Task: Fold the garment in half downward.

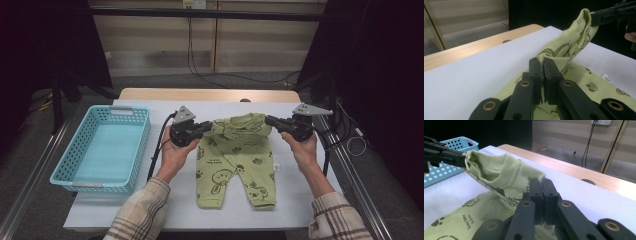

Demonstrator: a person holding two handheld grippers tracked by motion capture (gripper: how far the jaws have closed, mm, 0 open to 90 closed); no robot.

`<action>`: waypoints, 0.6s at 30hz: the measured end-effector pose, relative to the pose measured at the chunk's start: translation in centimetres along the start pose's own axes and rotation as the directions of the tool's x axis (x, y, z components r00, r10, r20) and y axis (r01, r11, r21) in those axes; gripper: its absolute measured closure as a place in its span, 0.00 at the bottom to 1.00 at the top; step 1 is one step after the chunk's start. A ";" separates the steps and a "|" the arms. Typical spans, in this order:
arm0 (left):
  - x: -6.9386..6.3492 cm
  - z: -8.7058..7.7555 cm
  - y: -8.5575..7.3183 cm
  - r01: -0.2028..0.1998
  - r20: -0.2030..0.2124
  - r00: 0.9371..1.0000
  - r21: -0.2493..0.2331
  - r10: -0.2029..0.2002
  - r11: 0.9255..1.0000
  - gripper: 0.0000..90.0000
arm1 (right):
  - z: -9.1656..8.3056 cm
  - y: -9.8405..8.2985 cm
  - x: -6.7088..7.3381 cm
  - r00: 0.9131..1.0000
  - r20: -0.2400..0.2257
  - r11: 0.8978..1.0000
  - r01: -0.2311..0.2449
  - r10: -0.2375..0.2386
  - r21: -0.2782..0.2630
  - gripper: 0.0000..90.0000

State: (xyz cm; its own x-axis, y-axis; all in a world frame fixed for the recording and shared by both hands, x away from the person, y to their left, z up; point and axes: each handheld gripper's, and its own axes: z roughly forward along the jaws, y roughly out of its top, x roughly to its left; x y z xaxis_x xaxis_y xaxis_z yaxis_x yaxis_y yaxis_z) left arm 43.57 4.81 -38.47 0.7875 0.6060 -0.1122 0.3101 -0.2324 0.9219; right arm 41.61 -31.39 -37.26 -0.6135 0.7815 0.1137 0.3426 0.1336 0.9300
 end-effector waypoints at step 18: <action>-1.1 -1.3 -0.3 -0.050 -0.007 0.999 0.002 0.050 0.999 0.96 | -1.2 -0.1 1.3 0.999 -0.043 1.000 0.026 -0.026 -0.003 0.98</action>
State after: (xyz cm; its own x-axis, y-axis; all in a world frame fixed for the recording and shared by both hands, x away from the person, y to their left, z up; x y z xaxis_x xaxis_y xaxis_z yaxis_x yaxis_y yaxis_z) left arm 41.96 5.24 -38.12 0.7982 0.5991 -0.0636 0.2716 -0.2635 0.9256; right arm 39.93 -31.16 -36.79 -0.6522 0.7509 0.1040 0.3239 0.1521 0.9338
